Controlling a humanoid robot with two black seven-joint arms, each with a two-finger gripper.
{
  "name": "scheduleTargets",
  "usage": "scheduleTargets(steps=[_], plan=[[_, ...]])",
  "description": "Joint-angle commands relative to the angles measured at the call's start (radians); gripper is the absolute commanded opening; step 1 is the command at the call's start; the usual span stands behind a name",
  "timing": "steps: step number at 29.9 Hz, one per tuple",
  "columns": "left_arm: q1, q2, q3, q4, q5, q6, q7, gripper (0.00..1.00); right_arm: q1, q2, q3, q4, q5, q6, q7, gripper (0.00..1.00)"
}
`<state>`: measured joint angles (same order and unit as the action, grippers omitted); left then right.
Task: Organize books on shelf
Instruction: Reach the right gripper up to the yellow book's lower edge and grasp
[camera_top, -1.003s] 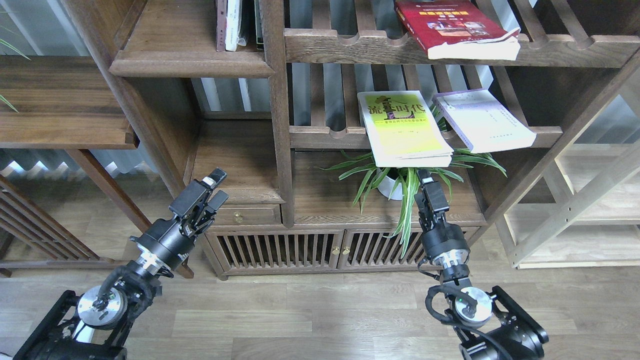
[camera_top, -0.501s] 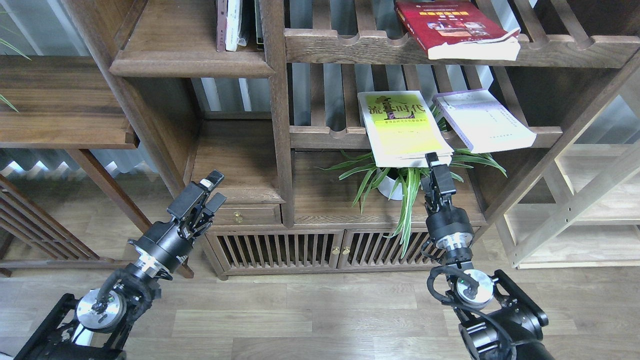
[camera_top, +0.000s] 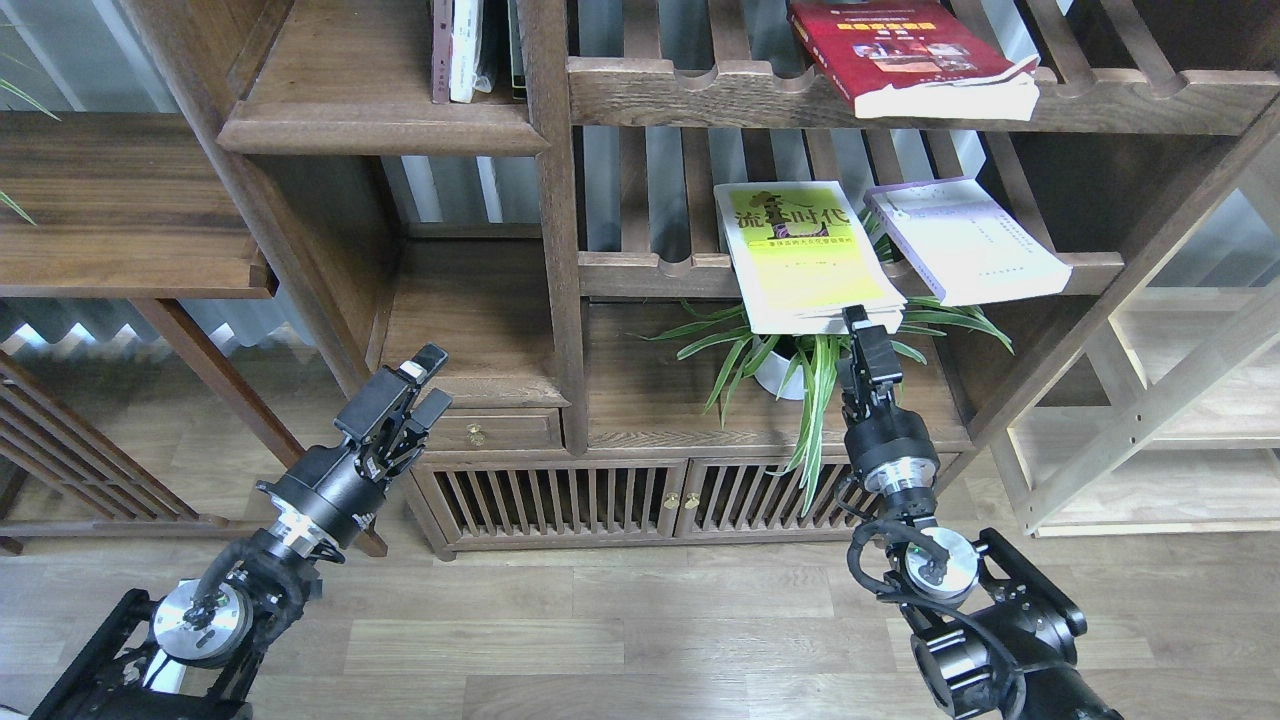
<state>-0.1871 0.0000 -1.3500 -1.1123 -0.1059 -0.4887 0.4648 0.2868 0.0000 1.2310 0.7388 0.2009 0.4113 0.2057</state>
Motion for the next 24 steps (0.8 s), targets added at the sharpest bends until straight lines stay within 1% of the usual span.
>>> scheduleTargets(steps=[1, 12, 18, 24], plan=[[-0.002, 0.0, 0.0, 0.02, 0.0, 0.0, 0.0, 0.99, 0.025, 0.0, -0.027, -0.036, 0.002, 0.0, 0.0, 0.99], [0.0, 0.0, 0.0, 0.042, 0.0, 0.0, 0.0, 0.99, 0.095, 0.0, -0.081, -0.094, 0.038, -0.002, 0.0, 0.99], [0.0, 0.0, 0.0, 0.043, 0.0, 0.0, 0.0, 0.99, 0.103, 0.0, -0.1, -0.101, 0.041, -0.005, 0.0, 0.99], [0.002, 0.0, 0.0, 0.043, 0.0, 0.0, 0.0, 0.99, 0.123, 0.0, -0.099, -0.102, 0.043, -0.054, 0.0, 0.99]])
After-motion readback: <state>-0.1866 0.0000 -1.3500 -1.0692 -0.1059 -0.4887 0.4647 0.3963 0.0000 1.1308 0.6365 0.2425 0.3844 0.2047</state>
